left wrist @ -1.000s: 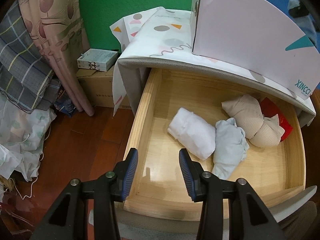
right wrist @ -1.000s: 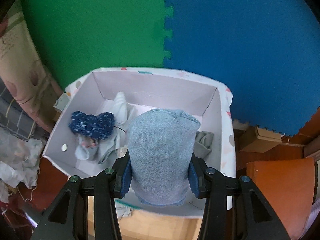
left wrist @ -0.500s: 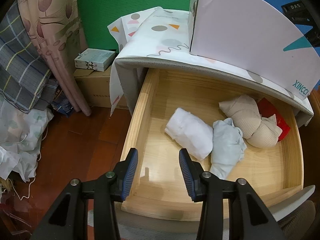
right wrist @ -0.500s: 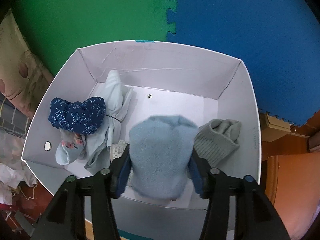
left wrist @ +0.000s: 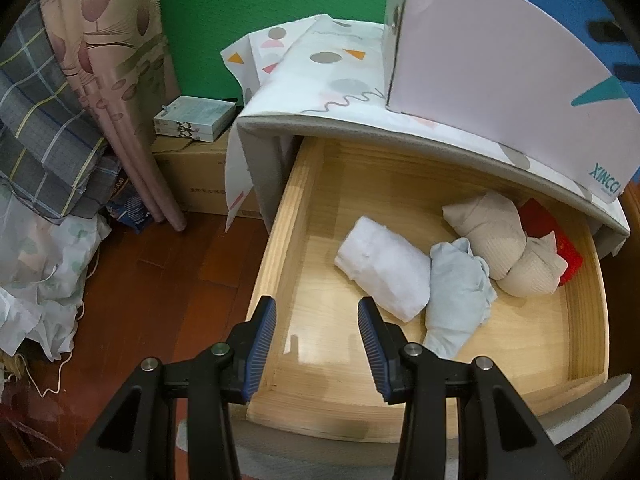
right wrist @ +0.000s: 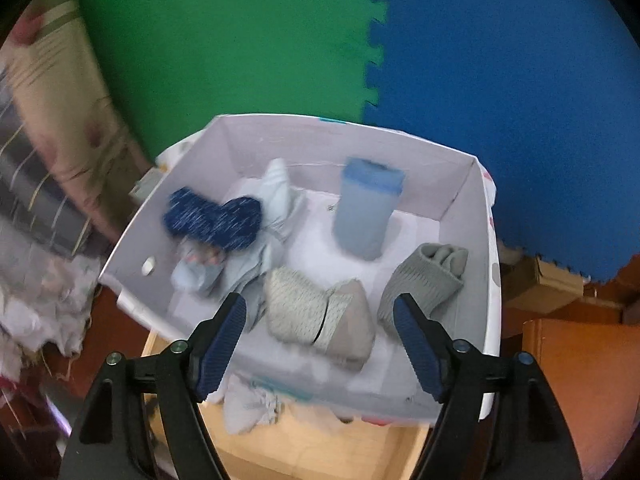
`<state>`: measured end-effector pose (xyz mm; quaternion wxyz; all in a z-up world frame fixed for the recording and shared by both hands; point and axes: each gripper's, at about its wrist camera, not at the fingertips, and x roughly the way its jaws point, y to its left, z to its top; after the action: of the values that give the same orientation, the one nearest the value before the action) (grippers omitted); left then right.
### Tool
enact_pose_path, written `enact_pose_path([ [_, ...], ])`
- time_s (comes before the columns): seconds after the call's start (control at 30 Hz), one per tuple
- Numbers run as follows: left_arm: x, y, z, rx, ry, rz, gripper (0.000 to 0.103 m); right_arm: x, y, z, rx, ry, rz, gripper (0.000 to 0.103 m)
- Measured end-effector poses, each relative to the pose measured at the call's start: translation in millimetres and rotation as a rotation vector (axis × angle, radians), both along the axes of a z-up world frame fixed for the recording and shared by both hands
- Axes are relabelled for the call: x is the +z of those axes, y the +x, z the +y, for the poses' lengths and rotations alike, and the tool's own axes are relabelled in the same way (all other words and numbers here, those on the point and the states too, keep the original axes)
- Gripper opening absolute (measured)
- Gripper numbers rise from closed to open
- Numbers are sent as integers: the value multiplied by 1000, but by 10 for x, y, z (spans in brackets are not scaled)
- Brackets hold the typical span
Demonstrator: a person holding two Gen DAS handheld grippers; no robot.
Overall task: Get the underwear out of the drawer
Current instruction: 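Carry the light blue underwear into the white box with the right gripper while the left returns over the drawer, then move the right gripper back down into the drawer toward the beige bra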
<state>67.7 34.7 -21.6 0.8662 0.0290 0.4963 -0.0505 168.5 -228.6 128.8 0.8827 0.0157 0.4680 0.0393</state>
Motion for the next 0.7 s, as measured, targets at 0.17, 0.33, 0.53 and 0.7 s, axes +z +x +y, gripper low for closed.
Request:
enact_pose_path([
  [0.17, 13, 7, 43, 15, -7, -4, 43, -63, -470, 170, 118, -28, -51, 72],
  [0.33, 15, 18, 68, 27, -13, 0, 44, -387, -811, 313, 230, -52, -40, 71],
  [0.53, 13, 23, 106, 36, -23, 3, 44, -1053, -890, 486, 337, -124, 59, 69],
  [0.7, 7, 27, 151, 50, -39, 8, 43, -1502, -783, 521, 374, -177, 93, 69],
])
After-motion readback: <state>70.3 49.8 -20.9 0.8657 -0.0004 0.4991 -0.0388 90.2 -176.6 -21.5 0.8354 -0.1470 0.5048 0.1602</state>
